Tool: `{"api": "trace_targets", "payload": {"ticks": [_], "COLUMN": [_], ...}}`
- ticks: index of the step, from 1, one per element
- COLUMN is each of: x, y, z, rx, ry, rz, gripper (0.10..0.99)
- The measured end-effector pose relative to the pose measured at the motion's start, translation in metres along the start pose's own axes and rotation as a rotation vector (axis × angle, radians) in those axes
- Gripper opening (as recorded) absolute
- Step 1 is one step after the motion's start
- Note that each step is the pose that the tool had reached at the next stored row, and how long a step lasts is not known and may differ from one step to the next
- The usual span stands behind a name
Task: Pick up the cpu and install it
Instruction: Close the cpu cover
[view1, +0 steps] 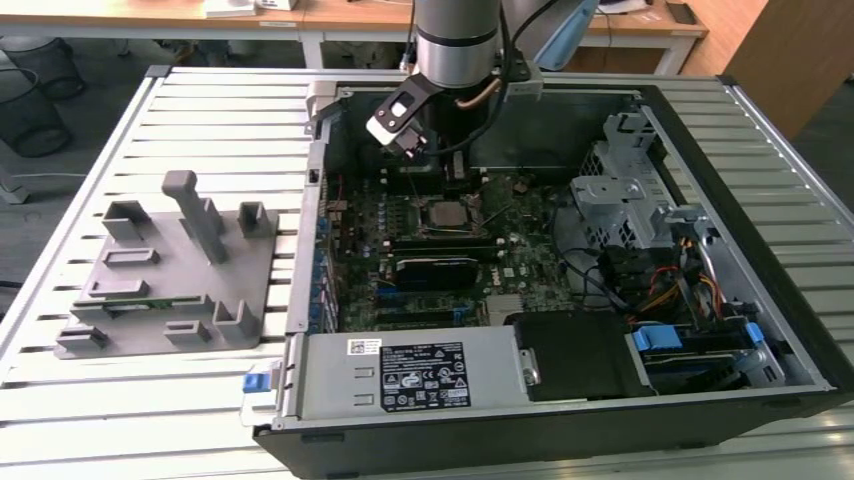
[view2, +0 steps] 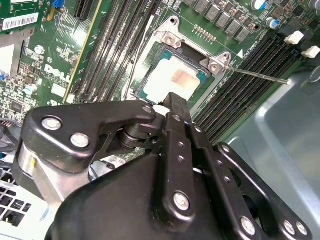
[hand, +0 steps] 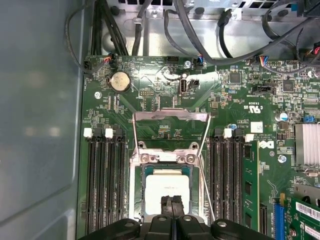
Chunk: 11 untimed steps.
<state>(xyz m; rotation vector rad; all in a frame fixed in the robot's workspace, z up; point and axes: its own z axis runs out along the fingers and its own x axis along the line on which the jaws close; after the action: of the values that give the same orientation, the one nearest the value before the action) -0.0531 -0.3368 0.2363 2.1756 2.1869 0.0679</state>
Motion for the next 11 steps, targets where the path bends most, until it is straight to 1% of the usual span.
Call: {"api": "trace_targets", "payload": {"ticks": [3, 11], "x": [0.0, 0.0], "y": [0.0002, 0.0003], "z": [-0.0022, -0.0041], "rx": [0.0, 0.0], "ry": [0.0, 0.0001], "rz": [0.0, 0.0], "gripper": [0.106, 0.106]}}
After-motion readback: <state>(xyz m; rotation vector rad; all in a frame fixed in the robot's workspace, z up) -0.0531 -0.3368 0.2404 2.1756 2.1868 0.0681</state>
